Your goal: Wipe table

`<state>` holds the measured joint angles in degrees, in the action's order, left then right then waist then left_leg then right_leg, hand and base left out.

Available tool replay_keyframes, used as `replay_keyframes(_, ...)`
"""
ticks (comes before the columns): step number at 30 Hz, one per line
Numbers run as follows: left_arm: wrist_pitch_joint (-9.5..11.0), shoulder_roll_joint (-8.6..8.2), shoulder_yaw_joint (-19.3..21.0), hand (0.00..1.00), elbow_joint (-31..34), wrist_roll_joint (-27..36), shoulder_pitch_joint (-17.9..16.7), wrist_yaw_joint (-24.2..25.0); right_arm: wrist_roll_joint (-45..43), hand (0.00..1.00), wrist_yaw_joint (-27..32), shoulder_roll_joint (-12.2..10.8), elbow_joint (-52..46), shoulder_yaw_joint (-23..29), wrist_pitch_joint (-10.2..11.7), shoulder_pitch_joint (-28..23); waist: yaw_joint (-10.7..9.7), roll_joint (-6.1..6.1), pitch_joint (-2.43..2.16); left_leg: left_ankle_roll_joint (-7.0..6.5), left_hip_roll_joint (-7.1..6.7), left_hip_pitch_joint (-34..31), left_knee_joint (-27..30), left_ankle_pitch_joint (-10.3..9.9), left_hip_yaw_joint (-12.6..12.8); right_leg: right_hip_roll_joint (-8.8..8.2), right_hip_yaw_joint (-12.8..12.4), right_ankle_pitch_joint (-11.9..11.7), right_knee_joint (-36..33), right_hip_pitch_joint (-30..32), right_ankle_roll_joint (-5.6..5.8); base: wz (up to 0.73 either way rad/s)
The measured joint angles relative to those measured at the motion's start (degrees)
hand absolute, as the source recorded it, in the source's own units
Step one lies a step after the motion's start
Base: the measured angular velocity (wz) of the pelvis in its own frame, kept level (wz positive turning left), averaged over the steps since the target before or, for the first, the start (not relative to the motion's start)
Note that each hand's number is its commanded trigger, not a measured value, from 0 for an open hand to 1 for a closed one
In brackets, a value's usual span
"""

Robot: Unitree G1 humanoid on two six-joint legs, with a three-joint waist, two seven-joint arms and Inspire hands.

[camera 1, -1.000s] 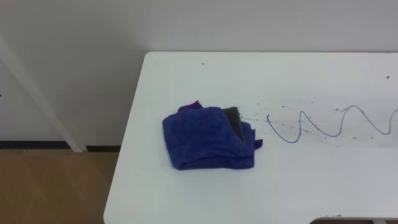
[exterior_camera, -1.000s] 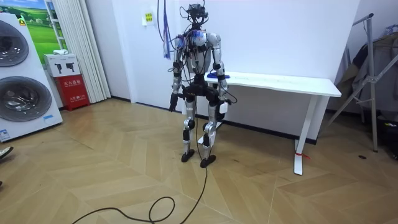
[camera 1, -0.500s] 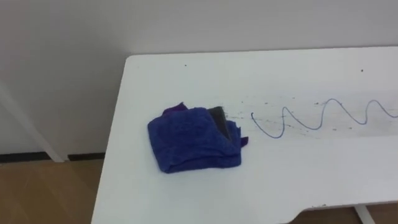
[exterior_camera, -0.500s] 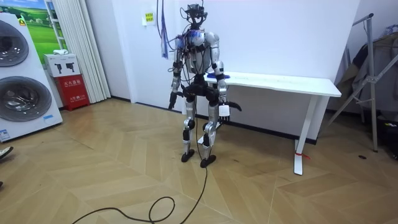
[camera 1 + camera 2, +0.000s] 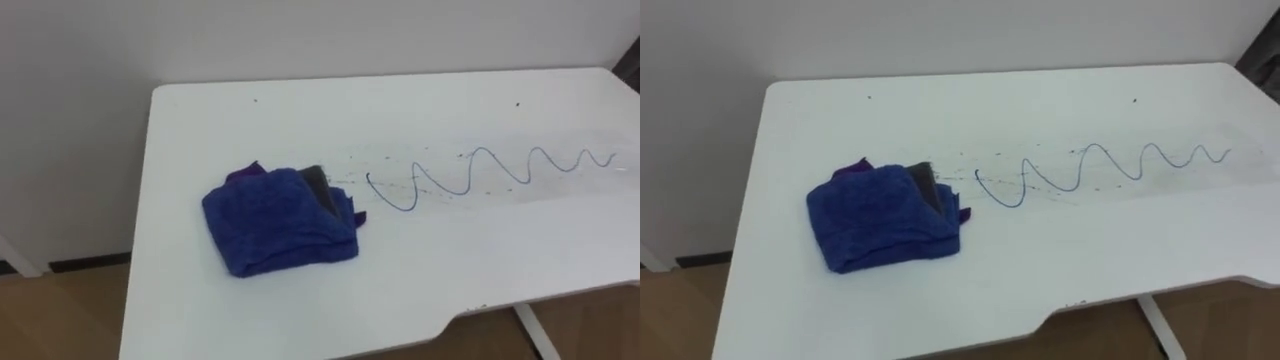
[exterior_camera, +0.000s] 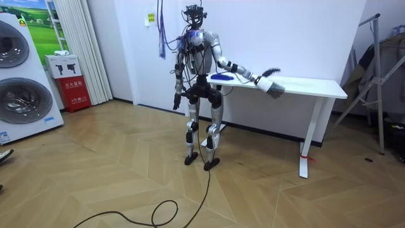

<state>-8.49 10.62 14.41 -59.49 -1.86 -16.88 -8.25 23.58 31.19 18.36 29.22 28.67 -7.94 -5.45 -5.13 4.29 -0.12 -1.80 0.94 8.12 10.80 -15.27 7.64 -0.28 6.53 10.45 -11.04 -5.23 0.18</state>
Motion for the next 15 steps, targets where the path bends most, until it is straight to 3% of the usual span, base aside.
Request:
replay_keyframes(1,0.1,-0.04,-0.3,0.0,0.0,-0.1,0.2,0.0,-2.7,0.0,0.3,0.0,-2.7,-0.7,0.4,0.1,0.2,-0.72,0.02,0.0,0.03,-0.3,0.1,0.0,0.0,0.02,0.0,0.0,0.0,0.3,-0.01,0.0)
replay_keyframes(3,1.5,-0.02,-1.8,0.0,0.0,-0.1,0.7,0.0,-13.1,0.0,2.0,-0.1,-12.9,-3.7,2.1,0.7,1.5,-1.13,0.21,0.01,0.09,-0.6,0.4,0.0,0.1,0.08,0.0,0.0,0.1,0.5,-0.03,0.0)
replay_keyframes(7,2.4,-0.13,-3.7,0.0,-0.3,-0.1,0.7,-0.1,-25.7,0.0,2.3,-0.1,-25.2,-9.6,3.2,1.6,3.3,-1.79,0.18,0.06,0.24,-0.3,0.3,0.0,-0.2,0.26,0.0,0.0,0.3,0.4,-0.05,-0.01)
replay_keyframes(9,2.8,-0.08,-4.7,0.0,-0.6,-0.3,0.7,-0.1,-32.9,0.0,1.9,-0.1,-29.4,-13.5,3.3,3.7,5.1,-1.33,0.35,0.09,0.35,-0.4,0.3,0.1,-0.4,0.36,0.1,0.0,0.4,0.4,-0.05,0.0)
replay_keyframes(11,3.0,0.13,-5.9,0.0,-1.5,-0.2,0.9,-0.1,-37.2,0.0,1.0,0.1,-31.3,-16.8,3.5,6.3,5.5,-0.81,0.46,0.15,0.42,-0.4,0.2,0.1,-0.8,0.37,0.7,0.0,0.4,0.3,-0.06,0.12)
replay_keyframes(13,3.4,0.11,-7.4,0.0,-1.5,-0.7,0.8,0.0,-42.0,0.0,-0.1,0.3,-33.1,-19.1,4.4,6.8,6.2,-0.3,0.38,0.26,0.42,-0.4,0.0,0.2,-1.6,0.29,1.6,0.0,0.4,0.1,-0.06,0.22)
replay_keyframes(15,3.7,0.14,-7.9,0.0,-2.1,-2.4,0.7,0.5,-47.8,0.0,-2.9,0.3,-35.8,-23.0,5.1,7.9,8.2,0.14,0.36,0.29,0.57,-0.6,0.0,0.2,-1.9,0.26,1.9,0.0,0.6,0.1,-0.06,0.06)
